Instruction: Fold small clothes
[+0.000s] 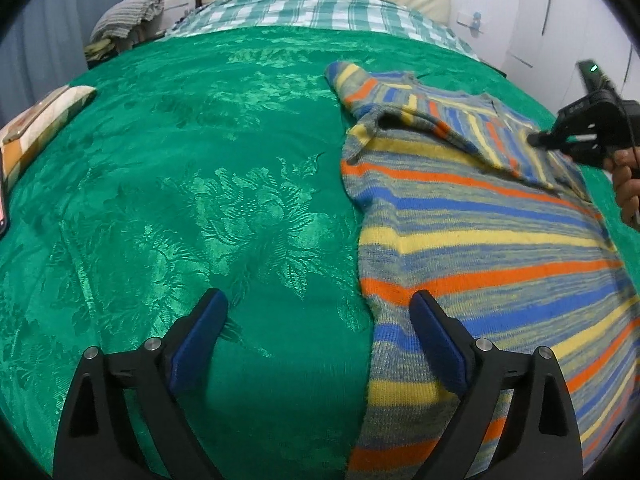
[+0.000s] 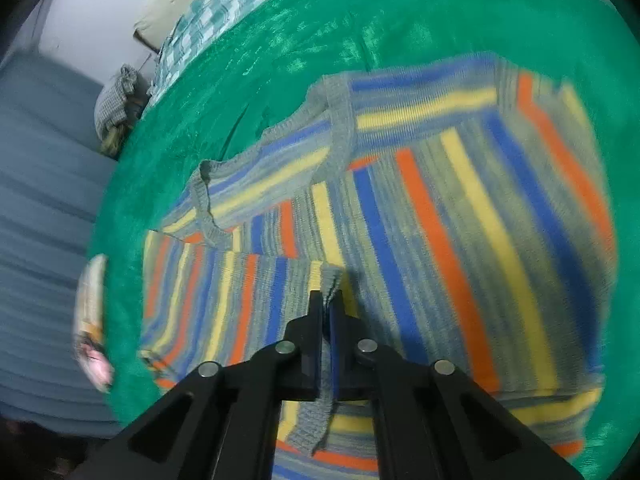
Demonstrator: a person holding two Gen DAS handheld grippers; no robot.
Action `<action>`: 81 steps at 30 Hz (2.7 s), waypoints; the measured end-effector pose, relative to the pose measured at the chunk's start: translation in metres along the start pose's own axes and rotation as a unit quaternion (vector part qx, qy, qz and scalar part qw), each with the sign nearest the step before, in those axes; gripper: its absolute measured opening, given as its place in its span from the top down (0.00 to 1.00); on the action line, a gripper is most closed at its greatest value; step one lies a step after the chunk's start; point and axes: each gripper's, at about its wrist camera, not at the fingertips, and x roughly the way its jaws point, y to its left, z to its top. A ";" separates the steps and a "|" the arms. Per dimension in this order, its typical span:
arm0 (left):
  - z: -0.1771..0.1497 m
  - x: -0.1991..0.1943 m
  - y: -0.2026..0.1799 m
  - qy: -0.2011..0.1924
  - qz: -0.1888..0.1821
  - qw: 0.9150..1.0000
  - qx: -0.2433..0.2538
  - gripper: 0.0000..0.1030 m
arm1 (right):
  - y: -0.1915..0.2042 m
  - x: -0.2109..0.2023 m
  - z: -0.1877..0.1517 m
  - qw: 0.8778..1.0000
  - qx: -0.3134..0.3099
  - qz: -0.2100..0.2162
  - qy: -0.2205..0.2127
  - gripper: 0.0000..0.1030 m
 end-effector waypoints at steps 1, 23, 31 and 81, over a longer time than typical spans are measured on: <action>0.000 0.000 0.000 0.000 0.000 1.000 0.000 0.08 | 0.006 -0.010 -0.002 0.999 -0.017 -0.018 -0.023 0.97; -0.012 -0.012 0.001 -0.003 0.022 0.999 0.024 0.03 | 0.005 -0.060 -0.106 0.987 -0.158 -0.027 -0.004 0.56; -0.018 -0.055 -0.028 0.031 -0.020 0.997 0.066 0.03 | -0.019 -0.133 -0.202 0.971 -0.233 0.018 0.045 0.53; 0.242 0.078 -0.016 0.108 -0.129 0.980 -0.111 0.51 | -0.093 -0.135 0.036 0.990 0.021 0.115 -0.084 0.85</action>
